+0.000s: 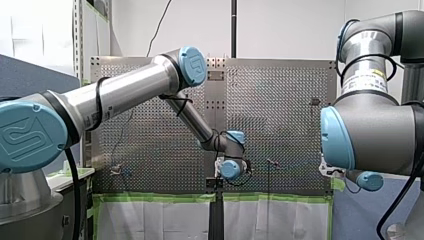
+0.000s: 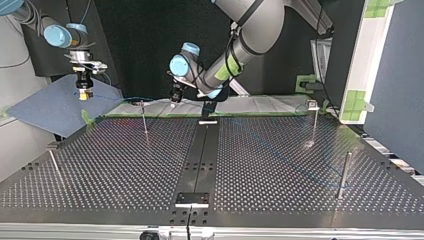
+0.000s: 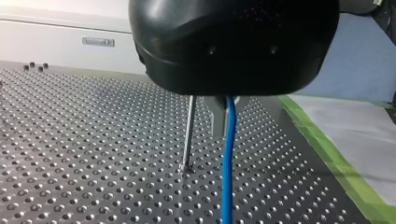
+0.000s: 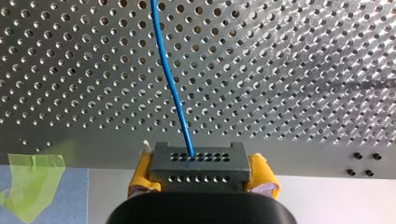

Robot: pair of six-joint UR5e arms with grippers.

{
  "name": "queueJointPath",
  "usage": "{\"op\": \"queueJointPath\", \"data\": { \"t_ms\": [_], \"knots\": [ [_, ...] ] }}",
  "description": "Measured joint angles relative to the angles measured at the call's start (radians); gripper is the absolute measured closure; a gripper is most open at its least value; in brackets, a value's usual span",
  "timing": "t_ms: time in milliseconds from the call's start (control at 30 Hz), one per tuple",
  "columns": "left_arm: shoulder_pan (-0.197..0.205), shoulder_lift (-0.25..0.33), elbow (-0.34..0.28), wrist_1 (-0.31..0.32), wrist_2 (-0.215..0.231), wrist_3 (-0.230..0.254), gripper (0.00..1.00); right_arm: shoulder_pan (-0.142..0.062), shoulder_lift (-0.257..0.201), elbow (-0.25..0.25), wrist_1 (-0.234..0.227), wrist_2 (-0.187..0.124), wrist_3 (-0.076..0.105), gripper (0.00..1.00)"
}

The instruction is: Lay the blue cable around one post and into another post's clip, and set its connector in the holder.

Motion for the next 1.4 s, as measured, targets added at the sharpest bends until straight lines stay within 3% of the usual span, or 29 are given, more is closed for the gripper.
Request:
{"op": "queueJointPath", "data": {
  "t_ms": [300,500,933,1400],
  "knots": [
    [0.011,-0.002,0.000,0.015,0.003,-0.004,0.99,0.007,0.000,0.000,-0.033,0.022,0.048,0.76],
    [0.019,-0.003,0.000,0.020,0.006,-0.008,0.99,0.015,0.001,-0.002,-0.037,0.024,0.066,0.76],
    [0.026,-0.028,0.007,0.032,0.015,-0.020,0.99,0.028,0.002,-0.006,-0.065,0.043,0.095,0.76],
    [0.043,-0.029,0.014,0.034,0.022,-0.025,0.99,0.034,0.002,-0.014,-0.071,0.060,0.110,0.76]
  ]
}}
